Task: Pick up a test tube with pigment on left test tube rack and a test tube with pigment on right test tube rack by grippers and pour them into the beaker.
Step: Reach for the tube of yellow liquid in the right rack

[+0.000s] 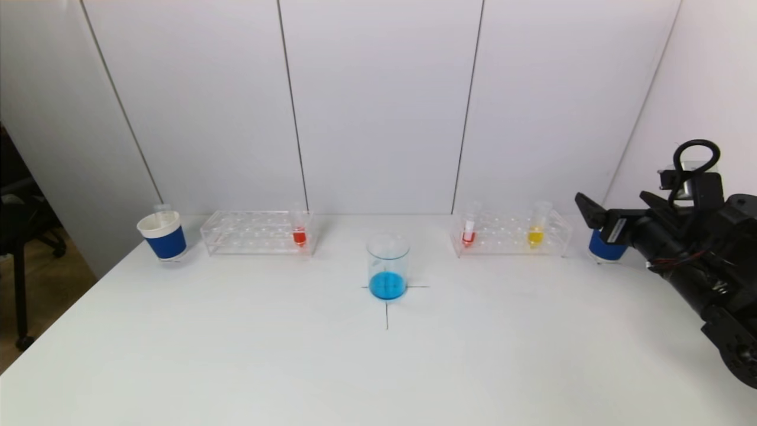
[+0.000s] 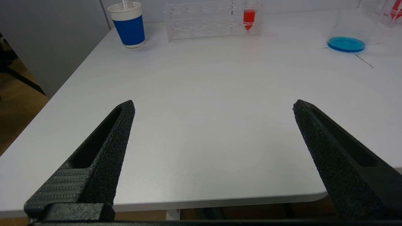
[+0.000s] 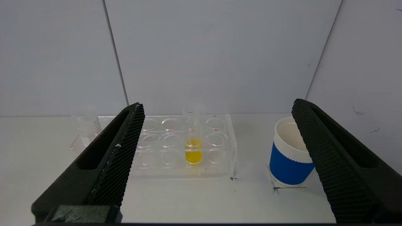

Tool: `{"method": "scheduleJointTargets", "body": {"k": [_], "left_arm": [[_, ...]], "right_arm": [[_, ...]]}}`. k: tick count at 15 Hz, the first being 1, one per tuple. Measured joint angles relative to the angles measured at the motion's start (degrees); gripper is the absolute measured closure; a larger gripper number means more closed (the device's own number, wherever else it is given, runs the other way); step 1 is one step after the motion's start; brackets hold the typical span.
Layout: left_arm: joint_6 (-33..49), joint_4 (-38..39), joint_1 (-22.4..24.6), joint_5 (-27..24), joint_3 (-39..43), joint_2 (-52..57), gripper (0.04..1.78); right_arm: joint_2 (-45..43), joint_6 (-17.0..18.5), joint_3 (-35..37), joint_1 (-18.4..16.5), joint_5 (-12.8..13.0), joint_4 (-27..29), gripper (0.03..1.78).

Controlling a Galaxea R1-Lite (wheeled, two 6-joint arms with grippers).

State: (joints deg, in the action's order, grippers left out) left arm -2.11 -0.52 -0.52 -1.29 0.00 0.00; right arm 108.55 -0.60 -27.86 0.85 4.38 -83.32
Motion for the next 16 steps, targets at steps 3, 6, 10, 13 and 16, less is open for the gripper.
{"method": "scheduleJointTargets", "body": {"k": [3, 6, 10, 13, 16], "left_arm": [[0.00, 0.00, 0.00, 0.00, 0.00, 0.00, 0.06], [0.00, 0.00, 0.01, -0.02, 0.00, 0.00, 0.06], [0.00, 0.00, 0.01, 0.00, 0.00, 0.00, 0.06], [0.00, 0.00, 0.00, 0.00, 0.00, 0.00, 0.06], [0.00, 0.00, 0.00, -0.02, 0.00, 0.00, 0.06]], "right_arm": [[5.21, 0.33, -3.36, -0.04, 0.72, -0.68, 0.10], [9.23, 0.22, -6.38, 0.02, 0.72, -1.38, 0.10], [13.15, 0.09, -9.24, 0.00, 0.83, -1.95, 0.10], [15.02, 0.00, -10.86, 0.00, 0.88, -1.95, 0.10], [16.54, 0.00, -12.21, 0.00, 0.91, -1.95, 0.10]]}}
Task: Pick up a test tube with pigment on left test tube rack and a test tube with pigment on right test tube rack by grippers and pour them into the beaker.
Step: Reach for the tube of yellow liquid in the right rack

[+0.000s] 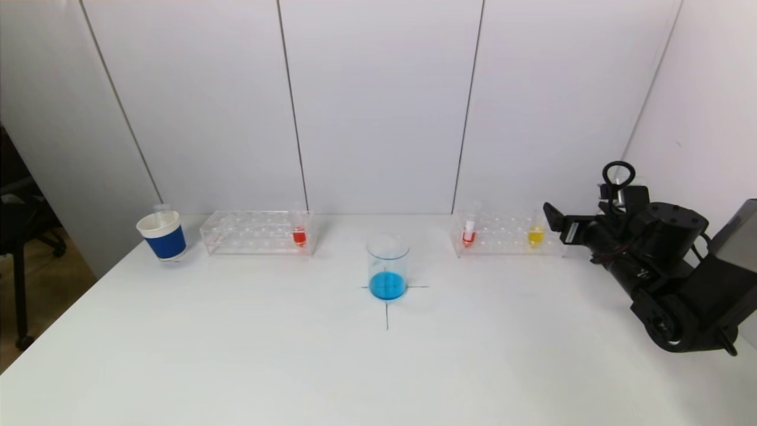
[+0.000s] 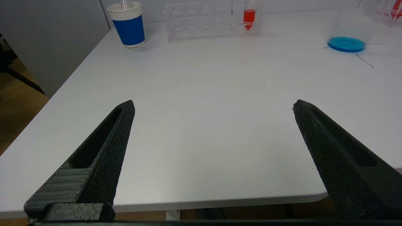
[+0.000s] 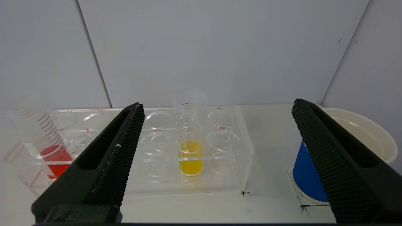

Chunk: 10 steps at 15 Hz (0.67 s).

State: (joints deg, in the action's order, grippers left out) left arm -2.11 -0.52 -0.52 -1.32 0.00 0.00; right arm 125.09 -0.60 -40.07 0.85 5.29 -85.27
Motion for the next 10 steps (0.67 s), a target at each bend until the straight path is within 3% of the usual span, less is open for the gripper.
{"method": "scheduleJointTargets", "body": {"k": [10], "left_arm": [[0.00, 0.00, 0.01, 0.00, 0.00, 0.00, 0.06]], "right_arm": [[2.67, -0.06, -2.51, -0.44, -0.15, 0.00, 0.10]]}}
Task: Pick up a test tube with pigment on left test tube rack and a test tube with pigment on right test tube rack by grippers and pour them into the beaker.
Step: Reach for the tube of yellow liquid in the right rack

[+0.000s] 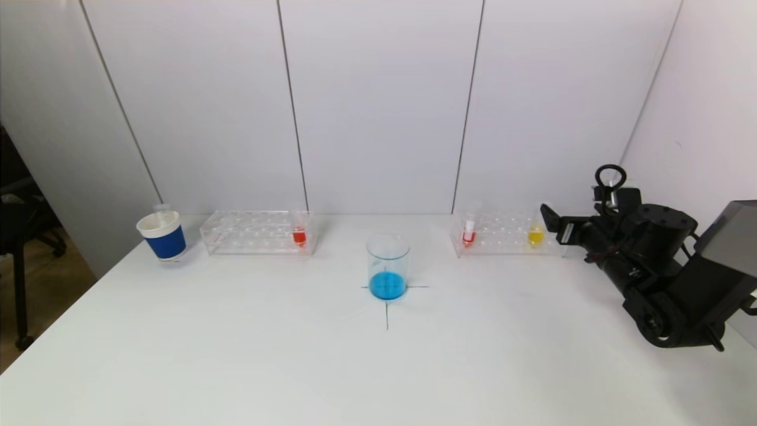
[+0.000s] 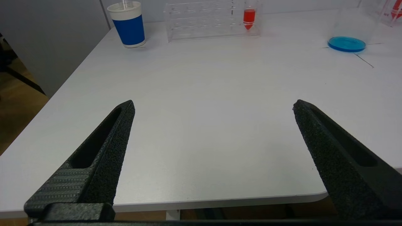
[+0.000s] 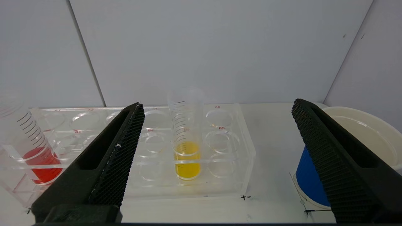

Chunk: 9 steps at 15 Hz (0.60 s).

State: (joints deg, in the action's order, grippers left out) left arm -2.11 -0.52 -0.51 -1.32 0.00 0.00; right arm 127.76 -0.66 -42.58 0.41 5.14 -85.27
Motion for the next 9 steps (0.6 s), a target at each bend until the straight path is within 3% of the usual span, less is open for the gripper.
{"method": "scheduleJointTargets", "body": {"k": [9], "left_arm": [[0.00, 0.00, -0.01, -0.02, 0.00, 0.00, 0.06]], "right_arm": [[2.97, -0.05, -3.52, 0.60, 0.09, -0.04, 0.10]]}}
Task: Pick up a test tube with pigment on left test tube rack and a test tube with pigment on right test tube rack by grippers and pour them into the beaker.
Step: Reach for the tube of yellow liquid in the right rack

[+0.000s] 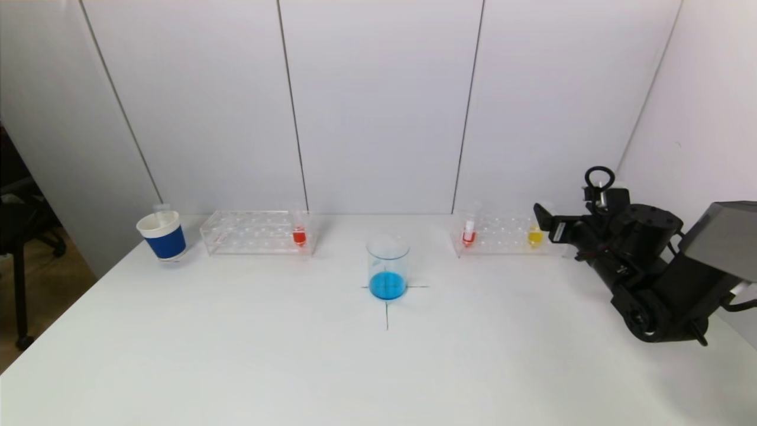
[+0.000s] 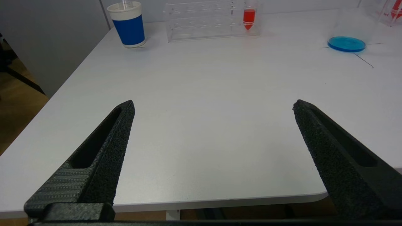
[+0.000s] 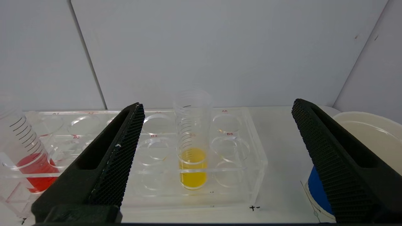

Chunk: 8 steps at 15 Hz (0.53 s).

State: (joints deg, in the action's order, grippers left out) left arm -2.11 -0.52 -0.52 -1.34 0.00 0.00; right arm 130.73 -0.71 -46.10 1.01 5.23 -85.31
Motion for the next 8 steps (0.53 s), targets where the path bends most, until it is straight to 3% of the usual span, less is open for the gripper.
{"method": "scheduleJointTargets", "body": {"k": [8], "left_arm": [[0.00, 0.00, 0.01, 0.00, 0.00, 0.00, 0.06]], "right_arm": [[2.84, -0.09, -2.99, 0.80, 0.20, 0.02, 0.10]]}}
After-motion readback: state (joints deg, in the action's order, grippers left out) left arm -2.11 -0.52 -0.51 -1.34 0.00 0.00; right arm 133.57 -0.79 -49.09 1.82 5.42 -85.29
